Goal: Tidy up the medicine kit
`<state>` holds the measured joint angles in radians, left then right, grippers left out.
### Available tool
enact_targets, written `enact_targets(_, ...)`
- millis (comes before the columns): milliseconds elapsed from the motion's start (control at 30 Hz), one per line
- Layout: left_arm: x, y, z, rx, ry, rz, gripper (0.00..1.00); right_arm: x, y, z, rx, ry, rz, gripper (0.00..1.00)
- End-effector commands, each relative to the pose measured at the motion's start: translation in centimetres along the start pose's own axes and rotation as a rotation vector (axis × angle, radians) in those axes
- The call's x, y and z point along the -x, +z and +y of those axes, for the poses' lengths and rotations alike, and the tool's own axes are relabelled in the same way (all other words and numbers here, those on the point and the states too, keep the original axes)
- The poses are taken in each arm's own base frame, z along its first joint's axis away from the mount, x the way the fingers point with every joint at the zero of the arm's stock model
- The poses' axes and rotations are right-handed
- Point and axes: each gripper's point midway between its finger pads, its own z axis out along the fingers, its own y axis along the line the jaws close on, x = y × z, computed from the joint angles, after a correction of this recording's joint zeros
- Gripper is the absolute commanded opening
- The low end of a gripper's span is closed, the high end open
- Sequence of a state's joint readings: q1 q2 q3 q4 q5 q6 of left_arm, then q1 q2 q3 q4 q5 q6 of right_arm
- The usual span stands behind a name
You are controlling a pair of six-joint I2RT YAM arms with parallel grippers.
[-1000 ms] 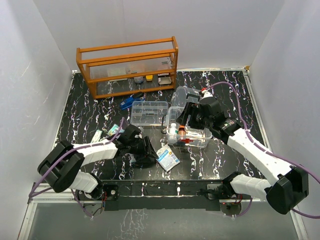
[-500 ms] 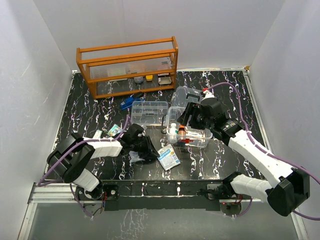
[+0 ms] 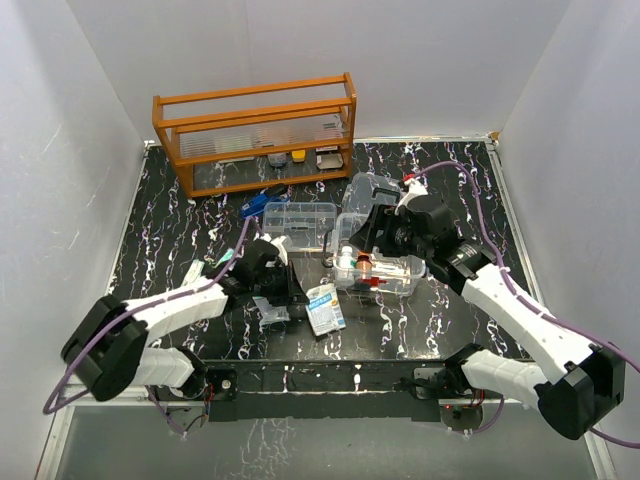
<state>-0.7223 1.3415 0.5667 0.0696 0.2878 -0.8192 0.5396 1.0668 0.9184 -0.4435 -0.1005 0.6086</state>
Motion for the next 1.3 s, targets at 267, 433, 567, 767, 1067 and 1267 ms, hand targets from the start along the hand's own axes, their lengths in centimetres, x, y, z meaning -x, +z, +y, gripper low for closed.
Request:
enact_targets(267,1.1,-9.4,-3.6,-0.045,0.398,-0.043,0.0,2.6,-2.8,7.2,0.38,-0.116,-0.123,0.79)
enact_targets(433,2.7,-13.4,-5.3,-0.045,0.551,-0.121,0.0,2.5,-5.1,9.7,0.549,-0.199,-0.161,0.81)
enact_targets(567,3.1,-15.6,-8.4,-0.14,0.618,-0.135,0.0,2.2,-7.3,10.9,0.651,-0.281,-0.206,0.83)
enact_targets(767,4.7,-19.0,-14.7,-0.34,0.655,-0.219,0.0,1.3,-9.9,12.3,0.782,-0.331,-0.222,0.86)
enact_targets(1067,5.8,-23.4,-22.0,-0.621,0.636,-0.291,0.0,1.5,-12.6,13.6,0.846,-0.338,-0.226,0.85)
enact_targets(1267,7.0,-24.1,-23.4,-0.641,0.657,-0.341,0.0,2.0,-14.9,15.4,0.938,-0.333,-0.219,0.64)
